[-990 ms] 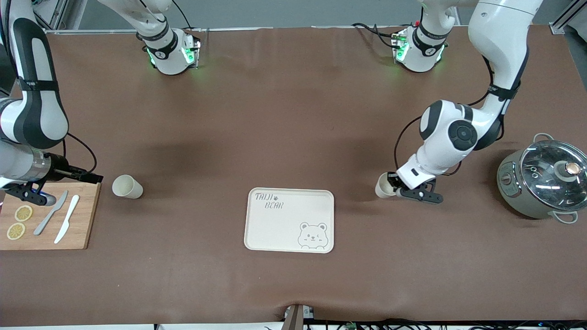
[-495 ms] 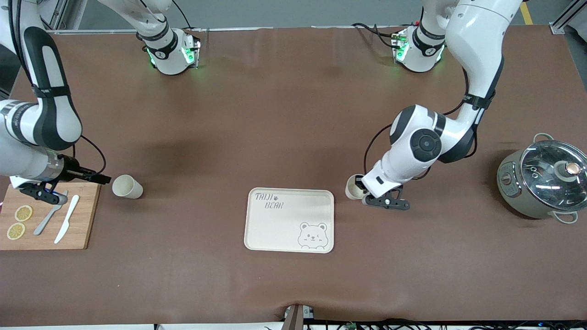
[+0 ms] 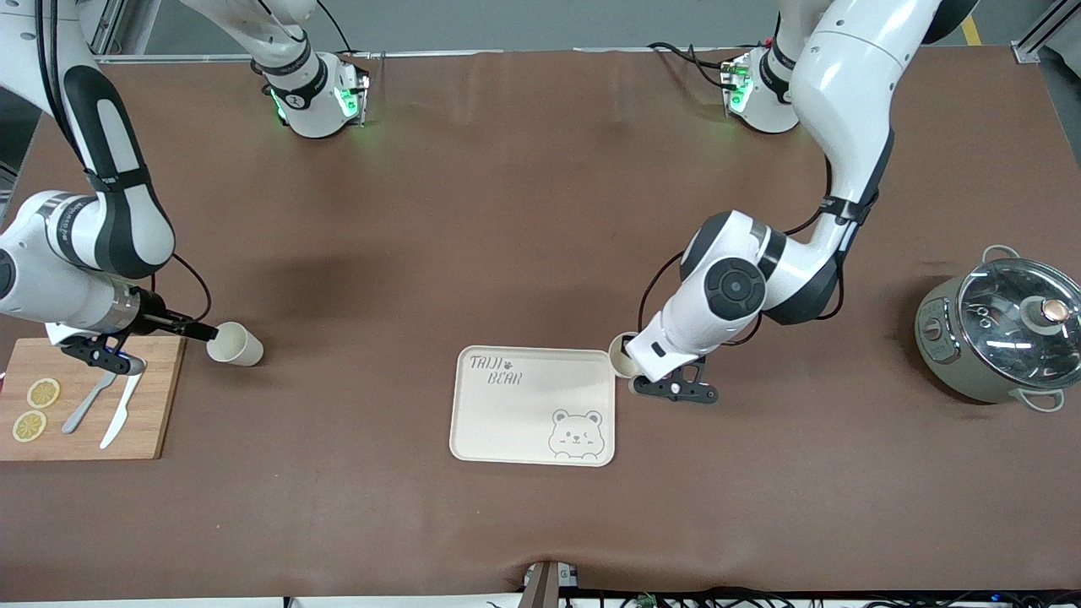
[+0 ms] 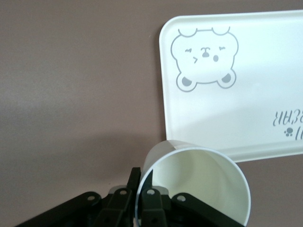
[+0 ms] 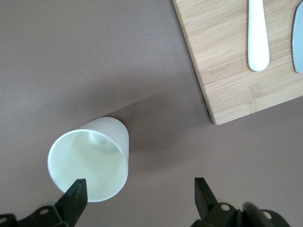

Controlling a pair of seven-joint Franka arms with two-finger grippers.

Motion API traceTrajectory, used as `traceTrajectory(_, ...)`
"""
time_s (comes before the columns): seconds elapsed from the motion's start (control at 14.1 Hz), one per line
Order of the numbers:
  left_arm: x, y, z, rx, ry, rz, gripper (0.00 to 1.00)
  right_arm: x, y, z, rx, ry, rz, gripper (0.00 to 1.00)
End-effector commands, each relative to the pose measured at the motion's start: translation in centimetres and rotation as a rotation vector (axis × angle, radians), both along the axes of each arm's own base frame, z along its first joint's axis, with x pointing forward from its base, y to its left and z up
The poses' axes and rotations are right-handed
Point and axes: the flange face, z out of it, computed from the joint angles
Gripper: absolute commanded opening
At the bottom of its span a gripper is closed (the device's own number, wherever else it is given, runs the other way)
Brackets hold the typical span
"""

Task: Place white IKEA cup upright on tray with both arms
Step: 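Carry the held cup with the left gripper over the bear tray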

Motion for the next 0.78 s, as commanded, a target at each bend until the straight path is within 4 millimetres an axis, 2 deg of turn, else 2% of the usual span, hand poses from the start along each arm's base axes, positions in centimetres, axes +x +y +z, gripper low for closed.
traceTrajectory(0.0,0.8,-2.2,-0.3,0.048,-0.024,0.003,0.00,-0.4,-1.1,-0.6,0.006,-0.002,-0.018,1.00)
traceTrajectory(0.28,0.8,-5.5,-2.9,0.076,-0.047,0.036,0.00,-0.8,-0.6,-1.6,0.016,0.015,-0.019,1.00)
traceTrajectory(0.49,1.0,-6.0,-4.1,0.051,-0.069,0.043,0.00,-0.9,-0.7,-2.6,0.020,0.025,-0.028,1.00)
traceTrajectory(0.71,1.2,-6.3,-4.5,0.031,-0.089,0.043,0.00,-0.9,-0.4,-2.8,0.023,0.029,-0.023,1.00)
